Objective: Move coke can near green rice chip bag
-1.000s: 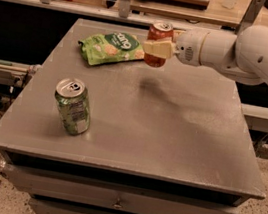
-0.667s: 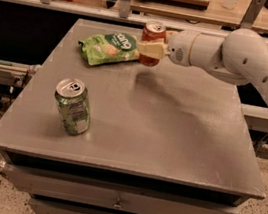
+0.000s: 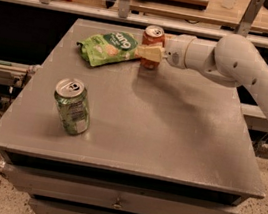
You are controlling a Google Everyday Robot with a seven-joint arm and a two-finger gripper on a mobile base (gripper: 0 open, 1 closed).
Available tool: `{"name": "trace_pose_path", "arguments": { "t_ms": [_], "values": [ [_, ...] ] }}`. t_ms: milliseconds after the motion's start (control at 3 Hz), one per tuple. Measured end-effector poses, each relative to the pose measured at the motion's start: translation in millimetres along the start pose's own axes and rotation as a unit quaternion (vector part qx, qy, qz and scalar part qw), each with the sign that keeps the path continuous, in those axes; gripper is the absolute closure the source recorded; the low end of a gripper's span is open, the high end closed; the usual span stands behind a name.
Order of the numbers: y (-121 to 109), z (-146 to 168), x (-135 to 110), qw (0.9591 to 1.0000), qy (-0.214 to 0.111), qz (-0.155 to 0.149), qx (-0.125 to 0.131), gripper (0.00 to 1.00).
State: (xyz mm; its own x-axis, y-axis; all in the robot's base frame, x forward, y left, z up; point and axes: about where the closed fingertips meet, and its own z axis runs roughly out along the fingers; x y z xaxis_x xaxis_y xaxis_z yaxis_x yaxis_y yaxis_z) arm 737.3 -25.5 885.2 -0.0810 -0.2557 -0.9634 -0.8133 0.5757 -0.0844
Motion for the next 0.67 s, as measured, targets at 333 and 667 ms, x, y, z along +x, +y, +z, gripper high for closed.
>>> {"name": "trace_pose_path", "arguments": {
  "t_ms": [333,667],
  "values": [
    [-5.1,-3.2,9.4,0.9999,0.011,0.000,0.009,0.56],
    [-5.3,-4.0,6.6,0.9999,0.011,0.001,0.009,0.32]
  ]
}}
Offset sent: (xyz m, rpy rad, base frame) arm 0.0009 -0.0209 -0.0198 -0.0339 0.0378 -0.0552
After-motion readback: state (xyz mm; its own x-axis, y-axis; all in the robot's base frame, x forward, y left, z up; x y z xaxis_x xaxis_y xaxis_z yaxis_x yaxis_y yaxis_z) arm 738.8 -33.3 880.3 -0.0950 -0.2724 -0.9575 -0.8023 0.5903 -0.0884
